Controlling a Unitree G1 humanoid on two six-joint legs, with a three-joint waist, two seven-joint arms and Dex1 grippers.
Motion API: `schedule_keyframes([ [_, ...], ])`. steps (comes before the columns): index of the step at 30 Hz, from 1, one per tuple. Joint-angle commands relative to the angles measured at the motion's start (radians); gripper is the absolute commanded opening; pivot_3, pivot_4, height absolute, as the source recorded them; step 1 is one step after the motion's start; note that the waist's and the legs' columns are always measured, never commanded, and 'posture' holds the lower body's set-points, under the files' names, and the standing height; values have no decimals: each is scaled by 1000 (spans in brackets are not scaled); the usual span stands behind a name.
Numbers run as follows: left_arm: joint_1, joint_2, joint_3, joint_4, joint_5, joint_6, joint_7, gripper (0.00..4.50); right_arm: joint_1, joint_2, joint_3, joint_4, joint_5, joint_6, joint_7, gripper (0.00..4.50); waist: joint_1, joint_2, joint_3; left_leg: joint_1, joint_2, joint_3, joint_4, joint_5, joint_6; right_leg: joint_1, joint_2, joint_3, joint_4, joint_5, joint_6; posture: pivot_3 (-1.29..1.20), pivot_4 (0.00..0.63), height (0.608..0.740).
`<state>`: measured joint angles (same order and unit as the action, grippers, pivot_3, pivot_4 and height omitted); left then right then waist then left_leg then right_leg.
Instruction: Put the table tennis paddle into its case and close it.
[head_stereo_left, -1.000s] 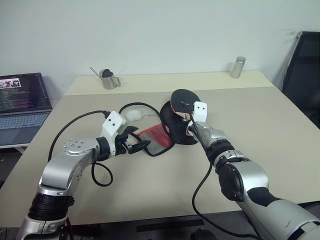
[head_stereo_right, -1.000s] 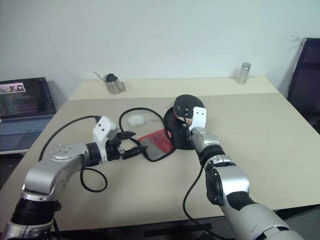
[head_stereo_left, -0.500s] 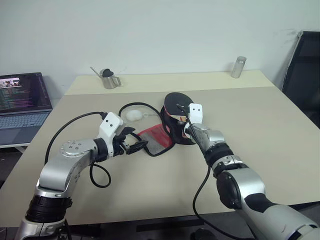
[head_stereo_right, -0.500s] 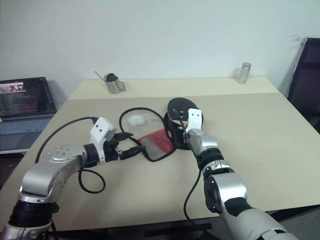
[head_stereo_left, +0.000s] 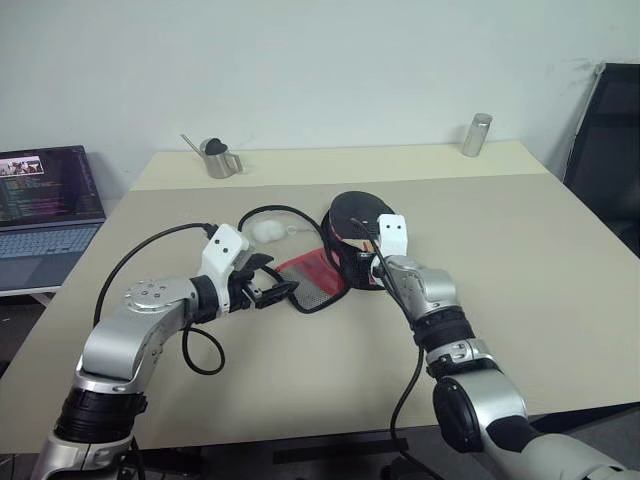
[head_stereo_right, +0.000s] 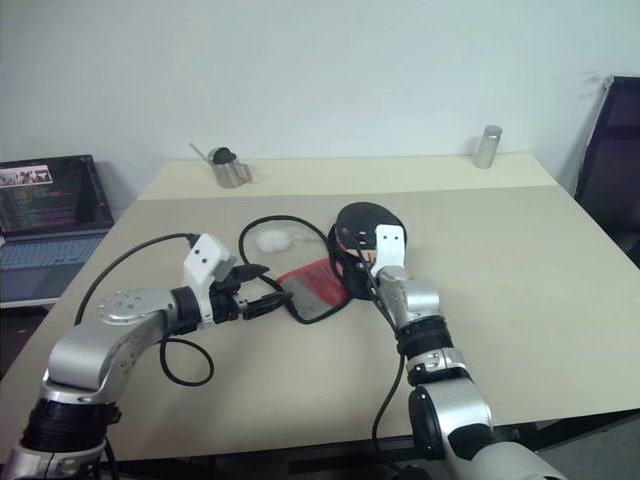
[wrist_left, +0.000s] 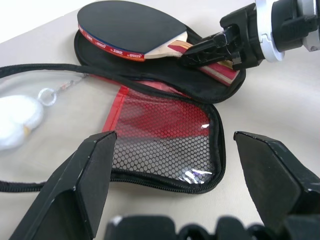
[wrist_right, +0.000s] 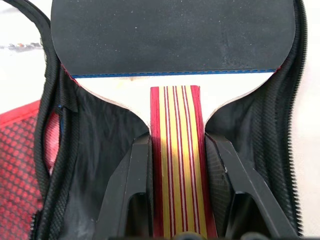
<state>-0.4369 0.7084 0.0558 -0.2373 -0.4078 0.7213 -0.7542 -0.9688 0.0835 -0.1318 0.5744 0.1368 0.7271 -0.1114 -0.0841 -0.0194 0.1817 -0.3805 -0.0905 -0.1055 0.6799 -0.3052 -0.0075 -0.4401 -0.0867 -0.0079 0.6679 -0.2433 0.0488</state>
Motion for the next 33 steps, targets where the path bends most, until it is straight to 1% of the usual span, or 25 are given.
schedule_keyframes([
  [1, -21, -4, 4, -8, 3, -22, 2, 4118, -4, 2, 17, -65, -8, 11, -9, 1052, 0, 0, 0, 0, 0, 0, 0, 0, 0, 0, 0, 0, 0, 0, 0, 0, 150, 740],
  [5, -25, -7, 0, -2, 5, -28, 2, 4118, -5, 5, 15, -50, -7, 26, -14, 1052, 0, 0, 0, 0, 0, 0, 0, 0, 0, 0, 0, 0, 1, 0, 0, 0, 150, 740],
  [7, -27, -6, -1, 5, 9, -33, 3, 4118, -7, 5, 14, -51, -3, 29, -11, 1765, 0, 0, 0, 0, 0, 0, 0, 0, 0, 0, 0, 0, 1, 0, 0, 0, 150, 740],
  [8, -29, -7, -3, 7, 10, -34, 3, 4118, -10, 4, 11, -49, -2, 29, -12, 1946, 0, 0, 0, 0, 0, 0, 0, 0, 0, 0, 0, 0, 1, 0, 0, 0, 150, 740],
  [9, -29, -7, -3, 8, 11, -36, 3, 4118, -13, 3, 8, -45, -1, 27, -13, 2249, 0, 0, 0, 0, 0, 0, 0, 0, 0, 0, 0, 0, 1, 0, 0, 0, 150, 740],
  [15, -40, -12, 1, 24, 21, -37, 15, 4118, -28, -2, -7, -62, 16, 30, -3, 4318, 0, 0, 0, 0, 0, 0, 1, 0, 0, -1, 0, 0, 4, 0, 0, 0, 150, 740],
  [16, -49, -18, 6, 38, 27, -38, 29, 4118, -31, -7, -5, -77, 19, 35, 9, 4464, 0, 0, 0, 0, 0, 0, 1, 0, 0, -1, 0, 0, 5, 0, 0, 0, 150, 740],
  [20, -96, -45, 16, 95, 44, -32, 79, 4118, -29, -42, -3, -156, 31, 89, 51, 4464, 3, 0, 0, 0, -1, 0, 1, 2, -1, -2, 0, 0, 7, 0, 0, 0, 150, 740],
  [22, -118, -57, 10, 117, 55, -24, 103, 4118, -18, -78, 4, -211, 33, 126, 82, 4464, 4, 0, 0, 0, -1, 0, 1, 2, -1, -2, 0, 0, 7, 0, 0, 0, 150, 740],
  [24, -133, -56, 17, 142, 48, -16, 100, 4118, 0, -186, 54, -305, 32, 193, 190, 4464, 5, 0, 0, 0, -1, 0, 1, 2, -1, -2, 0, 0, 8, 0, 0, 0, 150, 740],
  [26, -131, -34, 36, 167, 35, -19, 69, 4118, 25, -316, 106, -394, 64, 251, 342, 4464, 7, 0, 0, 0, -1, 0, 1, 2, -1, -2, -1, 0, 7, 0, 0, 0, 150, 740],
  [28, -123, -6, 51, 188, 34, -19, 48, 4118, 43, -403, 134, -448, 98, 274, 448, 4464, 12, 0, 0, 0, -1, 0, 1, 2, -1, -2, 0, 0, 6, 0, 0, 0, 150, 740],
  [30, -117, 20, 66, 216, 38, -10, 45, 4118, 61, -486, 158, -495, 131, 270, 563, 4464, 8, 0, 0, 0, -1, 0, 1, 2, -1, -2, 0, 0, 6, 0, 0, 0, 150, 740],
  [33, -106, 58, 75, 282, 76, -12, 73, 4118, 124, -634, 209, -589, 192, 170, 829, 4464, 7, 0, 0, 1, 0, 1, 0, 2, -1, -2, 0, 0, 6, 0, 0, 0, 150, 740],
])
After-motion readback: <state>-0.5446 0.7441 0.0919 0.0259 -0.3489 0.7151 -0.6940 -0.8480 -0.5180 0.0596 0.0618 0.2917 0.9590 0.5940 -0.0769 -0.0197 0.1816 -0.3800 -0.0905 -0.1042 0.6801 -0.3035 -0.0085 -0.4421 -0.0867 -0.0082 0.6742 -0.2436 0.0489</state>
